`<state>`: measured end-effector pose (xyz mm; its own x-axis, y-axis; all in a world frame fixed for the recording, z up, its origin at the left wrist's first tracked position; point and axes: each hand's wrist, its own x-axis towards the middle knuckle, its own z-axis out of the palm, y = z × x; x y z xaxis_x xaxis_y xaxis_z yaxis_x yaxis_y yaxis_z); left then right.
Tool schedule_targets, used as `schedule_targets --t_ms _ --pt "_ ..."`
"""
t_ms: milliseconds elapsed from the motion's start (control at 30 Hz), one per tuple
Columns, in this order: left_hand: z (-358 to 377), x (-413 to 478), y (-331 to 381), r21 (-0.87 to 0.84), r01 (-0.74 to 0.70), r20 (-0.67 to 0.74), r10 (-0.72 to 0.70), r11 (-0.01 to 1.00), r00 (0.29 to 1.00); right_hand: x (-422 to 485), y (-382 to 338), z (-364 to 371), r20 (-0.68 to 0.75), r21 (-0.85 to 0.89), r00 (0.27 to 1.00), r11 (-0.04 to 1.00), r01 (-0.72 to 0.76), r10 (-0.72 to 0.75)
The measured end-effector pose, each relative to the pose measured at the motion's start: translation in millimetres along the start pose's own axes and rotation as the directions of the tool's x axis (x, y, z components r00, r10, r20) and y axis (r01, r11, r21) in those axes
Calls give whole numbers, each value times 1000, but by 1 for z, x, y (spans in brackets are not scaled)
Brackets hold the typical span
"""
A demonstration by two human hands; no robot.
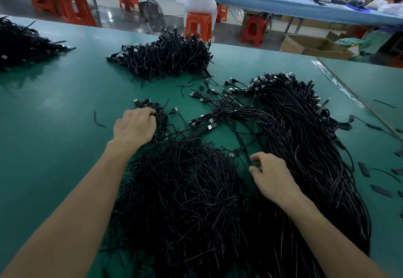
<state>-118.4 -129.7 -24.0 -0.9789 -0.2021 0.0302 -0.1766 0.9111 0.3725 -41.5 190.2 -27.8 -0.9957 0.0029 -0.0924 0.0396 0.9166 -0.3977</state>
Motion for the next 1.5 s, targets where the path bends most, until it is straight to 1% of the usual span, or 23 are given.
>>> schedule_targets --t_ms 67,200,300,433,500,567,667,733,800,900,933,967,1000,1067,1100,1133,1167,1233,1333,1367,1400,1433,1500 --pt "6 -1 2 -46 30 -44 -32 998 999 2 -4 4 14 -63 1000 998 11 -10" --pt "20 -5 0 60 21 -27 -20 998 999 6 -15 8 -14 -224 1000 974 -29 27" --pt "22 -11 3 -15 13 -102 -15 1000 995 11 -18 7 2 -214 996 973 -91 94" --pt "14 -21 18 -92 -180 -373 133 979 918 22 -14 -3 91 1 981 985 -175 174" --pt "9 -25 29 -136 -269 -405 194 954 894 25 -11 -12 136 119 972 971 -205 189" --pt "5 -28 42 -197 -347 -379 256 917 889 24 -14 -20 155 245 971 945 -217 183" --pt "0 -37 64 -353 -453 -232 392 819 890 18 -35 -31 97 517 992 848 -116 76" --pt "-1 -43 80 -443 -477 -108 482 760 869 9 -53 -40 -5 513 998 857 51 -56" --pt "0 -49 96 -461 -516 -33 567 722 823 -3 -74 -48 -66 487 974 845 222 -217" --pt "8 -54 110 -451 -601 -18 666 660 745 -24 -100 -54 -67 542 894 736 405 -443" --pt "12 -54 111 -472 -593 -28 661 652 750 -29 -105 -54 -90 544 860 699 464 -502" --pt "16 -54 112 -537 -531 -15 622 655 783 -32 -108 -55 -116 553 829 658 511 -547" --pt "20 -52 111 -525 -499 -8 582 690 813 -35 -109 -57 -136 578 807 615 536 -575" --pt "23 -42 109 -497 -445 -80 471 745 878 -40 -108 -64 -166 667 781 515 538 -602" --pt "23 -37 105 -576 -344 -97 356 741 929 -40 -105 -68 -185 700 779 476 532 -600" --pt "20 -35 102 -679 -223 -100 214 699 972 -38 -100 -70 -211 715 787 458 529 -580" --pt "17 -32 98 -768 -123 -98 75 628 992 -35 -94 -71 -241 712 806 466 526 -541" --pt "11 -30 87 -844 -102 -167 -78 526 983 -28 -80 -71 -276 681 865 549 484 -419" --pt "-8 -29 87 -896 -226 -317 -194 382 928 -14 -54 -67 -309 582 923 722 373 -228" --pt "-15 -29 90 -880 -305 -394 -203 364 897 -11 -45 -67 -312 524 933 787 326 -179" --pt "-22 -31 94 -823 -396 -498 -184 407 847 -7 -37 -68 -302 456 943 849 269 -137" --pt "-28 -33 96 -728 -472 -601 -131 496 789 -5 -31 -69 -262 376 959 904 204 -107" --pt "-34 -37 100 -489 -564 -713 68 666 698 -4 -27 -71 -110 176 991 979 98 -79"
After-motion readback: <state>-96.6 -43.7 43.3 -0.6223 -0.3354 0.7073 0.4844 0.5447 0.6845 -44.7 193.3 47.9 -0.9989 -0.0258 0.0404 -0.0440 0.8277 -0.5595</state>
